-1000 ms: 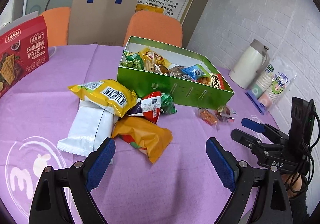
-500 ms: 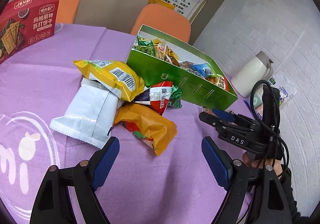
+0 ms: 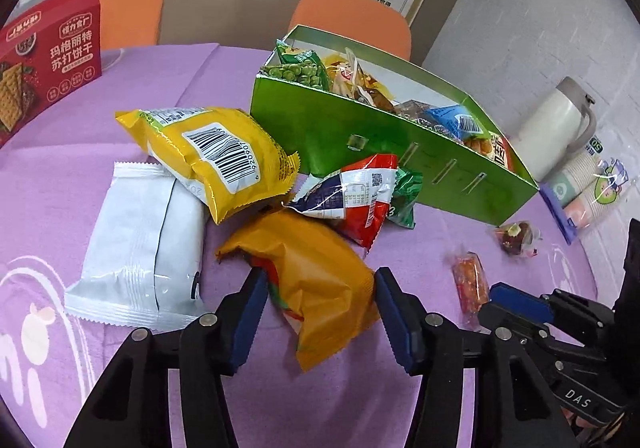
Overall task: Organize snacks
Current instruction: 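Grasp the orange bag with the left gripper while the right grasps the wrapped sausage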
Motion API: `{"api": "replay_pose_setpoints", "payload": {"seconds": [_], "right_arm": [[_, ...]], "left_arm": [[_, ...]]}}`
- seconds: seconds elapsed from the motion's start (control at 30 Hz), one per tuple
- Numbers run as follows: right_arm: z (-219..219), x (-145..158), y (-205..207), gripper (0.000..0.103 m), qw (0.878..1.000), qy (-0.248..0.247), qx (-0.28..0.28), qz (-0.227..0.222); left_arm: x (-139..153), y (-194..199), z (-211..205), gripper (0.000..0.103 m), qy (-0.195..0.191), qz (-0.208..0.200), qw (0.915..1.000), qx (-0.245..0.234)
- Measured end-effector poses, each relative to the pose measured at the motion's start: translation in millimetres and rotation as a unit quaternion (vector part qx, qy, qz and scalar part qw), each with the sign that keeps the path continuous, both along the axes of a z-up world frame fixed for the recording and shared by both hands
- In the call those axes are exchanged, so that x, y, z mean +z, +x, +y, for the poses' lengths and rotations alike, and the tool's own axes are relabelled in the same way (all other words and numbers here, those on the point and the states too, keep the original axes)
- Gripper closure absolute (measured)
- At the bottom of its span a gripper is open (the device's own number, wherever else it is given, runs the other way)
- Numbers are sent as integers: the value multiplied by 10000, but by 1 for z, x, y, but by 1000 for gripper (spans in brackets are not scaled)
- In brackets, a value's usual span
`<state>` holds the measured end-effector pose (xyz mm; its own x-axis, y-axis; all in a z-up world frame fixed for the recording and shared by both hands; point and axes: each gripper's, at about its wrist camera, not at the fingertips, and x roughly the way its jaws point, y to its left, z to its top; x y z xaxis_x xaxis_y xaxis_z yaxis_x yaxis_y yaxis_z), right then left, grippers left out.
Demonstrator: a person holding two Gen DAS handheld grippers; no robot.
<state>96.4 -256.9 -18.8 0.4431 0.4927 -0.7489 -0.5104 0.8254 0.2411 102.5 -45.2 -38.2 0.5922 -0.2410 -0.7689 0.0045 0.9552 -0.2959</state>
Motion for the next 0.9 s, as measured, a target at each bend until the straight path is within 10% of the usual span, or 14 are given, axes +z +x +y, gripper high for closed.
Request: {"api": "replay_pose_setpoints", "payload": {"seconds": [0.43,0.9], "right_arm": [[6,0,2,76,10000,52,-8,53],[11,-7,19,48,9985,170,-488,183]], "left_arm": [[4,-30,33,53,-462,357,9981,-212],[2,-15,21,43,-174,354,9992,-65]]}}
